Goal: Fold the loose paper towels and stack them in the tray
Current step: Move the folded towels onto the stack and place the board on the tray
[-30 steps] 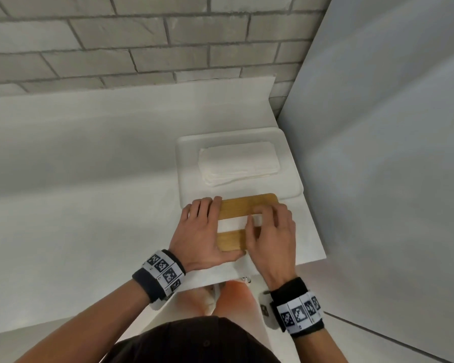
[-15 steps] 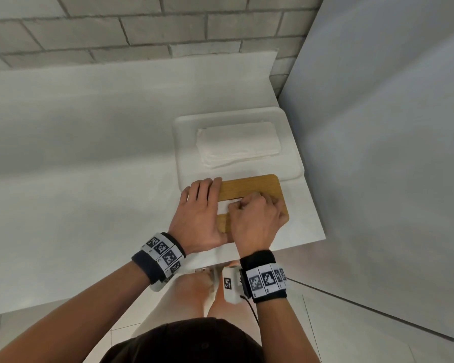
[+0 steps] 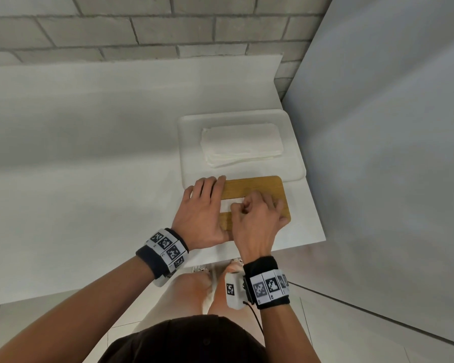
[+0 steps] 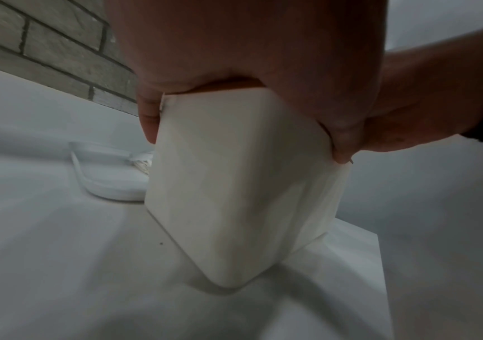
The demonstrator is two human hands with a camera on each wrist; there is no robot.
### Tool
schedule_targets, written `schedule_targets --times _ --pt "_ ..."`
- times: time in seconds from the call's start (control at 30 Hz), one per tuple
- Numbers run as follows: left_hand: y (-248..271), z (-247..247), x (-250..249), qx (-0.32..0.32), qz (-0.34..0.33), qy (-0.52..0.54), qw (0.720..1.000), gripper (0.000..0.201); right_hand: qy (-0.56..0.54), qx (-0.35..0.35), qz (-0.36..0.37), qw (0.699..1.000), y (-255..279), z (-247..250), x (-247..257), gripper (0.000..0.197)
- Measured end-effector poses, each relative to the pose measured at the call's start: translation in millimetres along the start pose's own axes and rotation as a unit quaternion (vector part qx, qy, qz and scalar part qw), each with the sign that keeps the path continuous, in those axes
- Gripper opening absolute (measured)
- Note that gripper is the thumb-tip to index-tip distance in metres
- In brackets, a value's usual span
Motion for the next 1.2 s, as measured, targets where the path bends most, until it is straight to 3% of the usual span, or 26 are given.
schedule_targets --times 0.17,0.3,0.4,0.5,0.6,0.7,0.87,1.07,1.2 --pt "1.0 -3.2 -0.6 0.015 -0.005 -0.009 1.0 0.136 0.009 0.015 -0.011 1.0 -1.9 3.8 -5.4 0.019" --pt "0.8 -3.0 -0.5 0.013 0.005 -0.004 1.0 0.122 0.095 0.044 -0.017 0.994 -6.3 -9.0 4.7 0.016" --pt "1.4 0.5 -1.1 0.004 0.007 0.003 1.0 0.113 0.09 0.04 -0.006 0.995 -2.1 -10.6 4.7 0.013" --pt "0.9 0.2 -2.2 0.004 0.004 0.003 1.0 0.115 0.072 0.024 0.008 0.997 9.0 -0.9 -0.1 0.013" --pt "0.6 -1.8 -1.0 0.004 0.005 -0.004 1.0 0.122 0.058 0.009 -0.01 0.998 11.3 7.1 -7.2 0.022" --pt "1.1 -3.0 -0.3 0.008 0.006 -0.01 1.0 0.128 0.118 0.02 -0.037 0.992 -1.8 -0.4 -4.3 0.036" --pt "1.8 -2.1 -0.6 0.005 0.011 -0.007 1.0 0.123 0.116 0.048 -0.038 0.991 -7.4 -11.8 -0.7 0.019" --pt "1.8 -0.4 -1.9 -0.002 0.011 -0.009 1.0 0.124 0.084 0.007 0.028 0.996 7.8 6.8 -4.7 0.015" --pt "1.2 -0.9 -1.6 0.004 0.008 -0.011 1.0 0.132 0.067 -0.024 0.025 0.997 10.9 22.1 -5.7 0.021"
Point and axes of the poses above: each hand's wrist, its own y-axis away from the middle knuckle, its own z-axis out of the back of the hand, x = y × z, the point moved 9 cm from there along -y, towards the middle knuckle, and after that the axes turned 4 degrees about z, right-handed, at the moved point
